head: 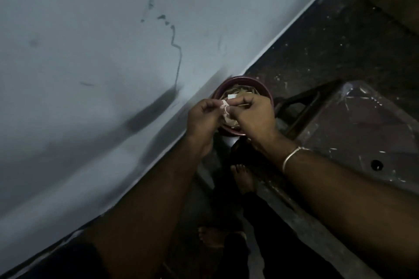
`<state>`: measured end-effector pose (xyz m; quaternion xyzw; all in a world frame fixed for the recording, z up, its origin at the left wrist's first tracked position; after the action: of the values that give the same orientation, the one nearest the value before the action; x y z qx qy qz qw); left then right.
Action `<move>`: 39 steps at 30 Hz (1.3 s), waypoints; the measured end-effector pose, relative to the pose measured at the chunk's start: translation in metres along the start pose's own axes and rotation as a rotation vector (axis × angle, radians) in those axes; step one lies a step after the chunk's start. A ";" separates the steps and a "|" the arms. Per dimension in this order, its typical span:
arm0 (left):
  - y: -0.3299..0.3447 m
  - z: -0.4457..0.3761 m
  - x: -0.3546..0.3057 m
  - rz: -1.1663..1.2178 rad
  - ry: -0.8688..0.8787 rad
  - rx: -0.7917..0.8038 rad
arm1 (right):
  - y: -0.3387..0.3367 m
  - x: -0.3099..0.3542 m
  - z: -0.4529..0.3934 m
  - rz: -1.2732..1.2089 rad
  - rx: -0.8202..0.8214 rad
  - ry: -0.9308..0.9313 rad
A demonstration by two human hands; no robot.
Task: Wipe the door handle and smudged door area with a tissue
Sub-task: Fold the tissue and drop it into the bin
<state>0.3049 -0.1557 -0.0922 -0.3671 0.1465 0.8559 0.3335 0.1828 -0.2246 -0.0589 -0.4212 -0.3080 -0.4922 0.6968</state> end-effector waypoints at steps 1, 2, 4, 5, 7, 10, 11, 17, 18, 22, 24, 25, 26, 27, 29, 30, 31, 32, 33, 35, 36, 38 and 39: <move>0.013 -0.012 0.013 0.014 -0.055 0.031 | -0.004 -0.009 -0.016 0.078 0.010 0.002; 0.026 -0.023 0.026 0.018 -0.099 0.063 | -0.006 -0.019 -0.031 0.150 0.030 0.012; 0.046 -0.045 0.046 -0.008 -0.126 0.097 | -0.009 -0.041 -0.063 0.300 0.078 0.018; 0.054 -0.057 0.054 -0.020 -0.128 0.096 | -0.010 -0.051 -0.078 0.377 0.106 0.018; 0.066 -0.083 0.070 -0.014 -0.155 0.070 | -0.011 -0.072 -0.106 0.421 0.160 0.077; 0.083 -0.115 0.093 -0.047 -0.185 0.074 | -0.007 -0.099 -0.141 0.307 0.167 0.213; 0.087 -0.126 0.100 -0.092 -0.172 0.077 | -0.003 -0.108 -0.152 0.245 0.161 0.263; 0.091 -0.175 0.131 -0.258 -0.091 0.059 | 0.017 -0.138 -0.203 0.546 0.188 0.152; 0.091 -0.181 0.136 -0.265 -0.085 0.062 | 0.015 -0.140 -0.208 0.564 0.164 0.137; 0.091 -0.200 0.148 -0.395 -0.013 0.041 | 0.014 -0.150 -0.219 0.571 0.103 0.083; 0.092 -0.212 0.156 -0.429 0.006 0.025 | 0.013 -0.160 -0.225 0.565 0.089 0.109; 0.093 -0.219 0.162 -0.443 0.006 0.018 | 0.013 -0.167 -0.230 0.560 0.079 0.118; 0.094 -0.227 0.169 -0.452 0.009 0.010 | 0.017 -0.173 -0.236 0.577 0.095 0.113; 0.093 -0.238 0.179 -0.455 0.004 0.003 | 0.022 -0.180 -0.241 0.611 0.129 0.103; 0.090 -0.255 0.197 -0.450 -0.020 -0.017 | 0.032 -0.191 -0.247 0.679 0.205 0.097; 0.088 -0.263 0.206 -0.450 -0.029 -0.025 | 0.037 -0.197 -0.249 0.701 0.234 0.102; 0.086 -0.268 0.213 -0.457 -0.037 -0.037 | 0.041 -0.201 -0.252 0.731 0.255 0.089; 0.083 -0.271 0.217 -0.473 -0.045 -0.043 | 0.045 -0.204 -0.255 0.769 0.264 0.073; 0.081 -0.273 0.221 -0.480 -0.061 -0.044 | 0.047 -0.205 -0.255 0.797 0.270 0.053; 0.075 -0.276 0.233 -0.481 -0.101 -0.038 | 0.053 -0.216 -0.256 0.768 0.321 0.106; 0.074 -0.268 0.228 -0.485 -0.115 -0.038 | 0.054 -0.219 -0.256 0.757 0.340 0.119; 0.070 -0.253 0.216 -0.476 -0.115 -0.046 | 0.054 -0.220 -0.255 0.769 0.365 0.119; 0.068 -0.243 0.208 -0.462 -0.111 -0.045 | 0.054 -0.215 -0.252 0.767 0.371 0.113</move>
<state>0.2823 -0.2299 -0.4097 -0.3506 0.0208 0.7786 0.5200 0.1670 -0.3484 -0.3705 -0.3453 -0.1738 -0.1558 0.9090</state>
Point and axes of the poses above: each hand's wrist, its own z-axis away from the middle knuckle, its own y-axis out of the palm, x = y × z, the point moved 9 cm from there along -z, towards the middle knuckle, and after that the axes turned 9 degrees about -x, right-handed, at the moved point
